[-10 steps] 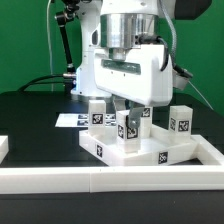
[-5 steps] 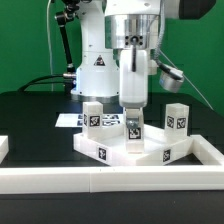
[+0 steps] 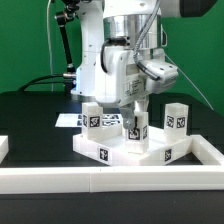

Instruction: Assemble square table

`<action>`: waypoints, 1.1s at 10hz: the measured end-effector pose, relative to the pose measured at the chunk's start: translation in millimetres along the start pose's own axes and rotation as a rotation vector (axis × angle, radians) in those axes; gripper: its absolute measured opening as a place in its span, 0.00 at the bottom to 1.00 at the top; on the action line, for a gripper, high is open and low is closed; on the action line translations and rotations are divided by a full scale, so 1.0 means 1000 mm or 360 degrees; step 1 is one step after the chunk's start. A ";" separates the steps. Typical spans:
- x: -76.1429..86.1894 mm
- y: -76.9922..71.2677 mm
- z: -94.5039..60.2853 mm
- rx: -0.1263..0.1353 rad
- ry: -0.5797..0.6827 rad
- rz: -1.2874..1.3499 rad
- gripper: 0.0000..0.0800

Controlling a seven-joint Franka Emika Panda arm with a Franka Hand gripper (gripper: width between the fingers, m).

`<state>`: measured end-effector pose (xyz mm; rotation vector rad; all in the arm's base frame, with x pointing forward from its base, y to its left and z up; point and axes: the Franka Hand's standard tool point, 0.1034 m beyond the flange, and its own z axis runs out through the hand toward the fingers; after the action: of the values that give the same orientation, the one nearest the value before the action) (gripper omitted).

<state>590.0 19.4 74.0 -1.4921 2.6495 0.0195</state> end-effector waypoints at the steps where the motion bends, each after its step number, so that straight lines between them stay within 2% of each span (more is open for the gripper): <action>1: 0.001 -0.002 0.000 0.0004 0.0000 0.0004 0.36; 3: 0.000 -0.001 0.001 0.0004 0.0002 -0.0018 0.36; 4: 0.000 -0.001 0.001 0.0004 0.0002 -0.0092 0.68; 5: 0.000 -0.002 0.000 0.0005 0.0001 -0.0148 0.68; 6: 0.000 -0.002 0.000 0.0006 0.0003 -0.0232 0.78; 11: 0.001 -0.003 0.001 0.0012 0.0007 -0.1057 0.81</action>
Offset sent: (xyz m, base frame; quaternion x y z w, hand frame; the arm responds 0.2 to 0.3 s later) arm 0.0000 0.0000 0.0000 0.0000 0.0000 -0.0650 0.9979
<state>592.6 17.1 73.1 -2.2749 2.0192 -0.0443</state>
